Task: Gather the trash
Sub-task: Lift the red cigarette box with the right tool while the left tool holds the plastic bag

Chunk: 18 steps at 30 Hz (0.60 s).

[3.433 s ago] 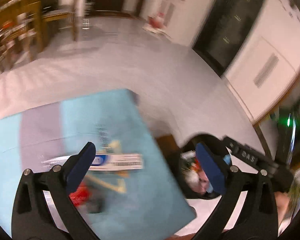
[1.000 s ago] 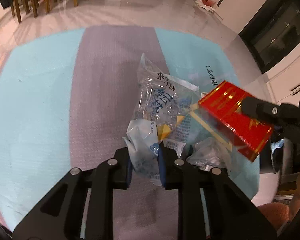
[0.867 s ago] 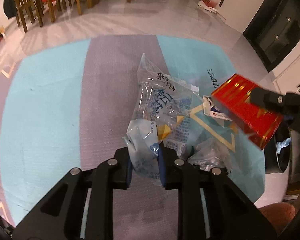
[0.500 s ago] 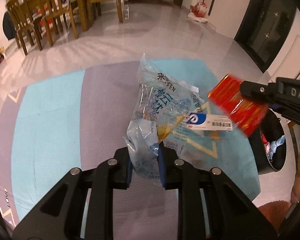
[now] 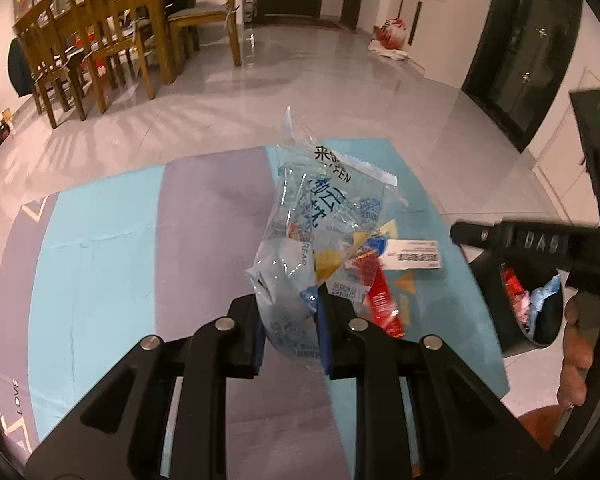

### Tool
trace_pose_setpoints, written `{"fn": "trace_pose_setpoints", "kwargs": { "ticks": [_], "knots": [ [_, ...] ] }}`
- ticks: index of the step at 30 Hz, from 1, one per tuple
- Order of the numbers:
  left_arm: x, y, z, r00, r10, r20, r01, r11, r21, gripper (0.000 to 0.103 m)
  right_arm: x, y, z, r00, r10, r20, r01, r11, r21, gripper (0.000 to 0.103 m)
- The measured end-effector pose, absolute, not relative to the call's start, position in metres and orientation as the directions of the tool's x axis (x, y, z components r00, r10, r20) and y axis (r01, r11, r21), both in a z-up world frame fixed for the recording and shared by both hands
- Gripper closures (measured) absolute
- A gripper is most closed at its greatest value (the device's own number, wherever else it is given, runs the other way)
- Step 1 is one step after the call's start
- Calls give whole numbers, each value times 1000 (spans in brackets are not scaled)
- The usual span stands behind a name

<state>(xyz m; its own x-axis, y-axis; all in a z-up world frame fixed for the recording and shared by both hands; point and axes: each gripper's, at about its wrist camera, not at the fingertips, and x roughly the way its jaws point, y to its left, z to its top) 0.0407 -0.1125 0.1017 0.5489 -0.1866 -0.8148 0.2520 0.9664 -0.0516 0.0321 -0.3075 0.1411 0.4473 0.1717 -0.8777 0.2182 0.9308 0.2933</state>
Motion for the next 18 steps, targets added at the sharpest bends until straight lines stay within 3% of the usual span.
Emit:
{"fn": "trace_pose_setpoints", "kwargs": {
  "ticks": [2, 3, 13, 18],
  "knots": [
    [43, -105, 98, 542, -173, -822, 232, 971, -51, 81, 37, -301, 124, 398, 164, -903, 223, 937, 268, 53],
    [45, -100, 95, 532, -172, -829, 223, 973, -59, 81, 39, -299, 117, 379, 175, -909, 220, 937, 272, 51],
    [47, -84, 87, 494, -178, -851, 205, 975, -85, 81, 64, -285, 71, 277, 258, -925, 186, 931, 315, 44],
    [49, -79, 86, 487, -170, -857, 202, 976, -78, 81, 72, -272, 53, 219, 195, -956, 173, 957, 234, 44]
  ]
}}
